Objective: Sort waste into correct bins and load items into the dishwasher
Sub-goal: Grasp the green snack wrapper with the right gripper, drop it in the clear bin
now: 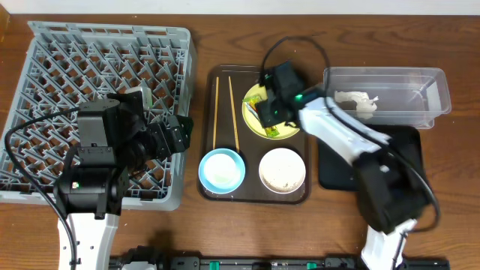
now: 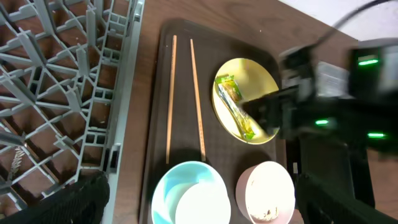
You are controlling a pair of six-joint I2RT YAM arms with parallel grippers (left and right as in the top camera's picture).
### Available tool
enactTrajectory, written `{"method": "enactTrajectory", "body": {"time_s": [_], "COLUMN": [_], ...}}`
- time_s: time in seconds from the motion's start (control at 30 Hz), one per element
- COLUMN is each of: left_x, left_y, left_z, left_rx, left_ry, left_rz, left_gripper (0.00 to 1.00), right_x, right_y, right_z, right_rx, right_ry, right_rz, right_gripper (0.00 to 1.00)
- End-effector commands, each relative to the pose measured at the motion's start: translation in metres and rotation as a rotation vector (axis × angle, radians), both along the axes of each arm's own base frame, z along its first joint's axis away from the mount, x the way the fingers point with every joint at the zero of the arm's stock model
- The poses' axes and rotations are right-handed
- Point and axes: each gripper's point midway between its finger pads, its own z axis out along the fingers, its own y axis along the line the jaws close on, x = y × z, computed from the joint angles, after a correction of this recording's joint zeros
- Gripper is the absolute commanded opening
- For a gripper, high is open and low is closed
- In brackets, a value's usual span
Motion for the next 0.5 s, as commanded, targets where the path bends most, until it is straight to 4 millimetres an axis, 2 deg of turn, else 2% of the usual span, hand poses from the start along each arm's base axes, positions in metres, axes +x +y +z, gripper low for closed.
{"method": "enactTrajectory", "body": {"time_s": [0.0, 0.03, 0.07, 0.13, 0.17, 0.23, 0.3, 0.37, 0.47], "left_x": [0.002, 0.002, 0.002, 0.002, 0.002, 0.002, 0.002, 0.002, 0.002], "left_y": [0.000, 0.000, 0.000, 0.000, 0.000, 0.000, 0.000, 0.000, 0.000], "left_z": [0.007, 0.007, 0.007, 0.007, 0.007, 0.007, 0.007, 0.007, 0.007], "left_rx": [0.002, 0.002, 0.002, 0.002, 0.002, 0.002, 0.002, 0.002, 0.002], "left_ry": [-0.020, -0.020, -0.020, -0.020, -0.020, -0.020, -0.020, -0.020, -0.020], "left_rz": [-0.008, -0.008, -0.008, -0.008, -0.008, -0.008, -0.008, -0.008, -0.008], "left_gripper": [0.96, 0.96, 0.96, 0.96, 0.96, 0.96, 0.96, 0.96, 0.96], "right_x": [-0.003, -0.003, -0.003, -0.001, 0.000, 0.002, 0.005, 0.012, 0.025], "right_y": [0.009, 0.008, 0.006, 0.002, -0.001, -0.005, -0.005, -0.008, -0.037], "right_z": [-0.014, -0.019, -0.023, -0.026, -0.026, -0.016, 0.009, 0.041, 0.097], "right_rx": [-0.027, -0.036, -0.046, -0.058, -0.062, -0.043, 0.024, 0.103, 0.187], "right_ry": [0.000, 0.003, 0.008, 0.011, 0.010, 0.016, 0.008, -0.026, -0.111], "right_rz": [0.040, 0.036, 0.033, 0.023, 0.015, -0.003, -0.011, -0.037, -0.155], "right_gripper": [0.59, 0.57, 0.49, 0.22, 0.04, 0.01, 0.01, 0.01, 0.01]}}
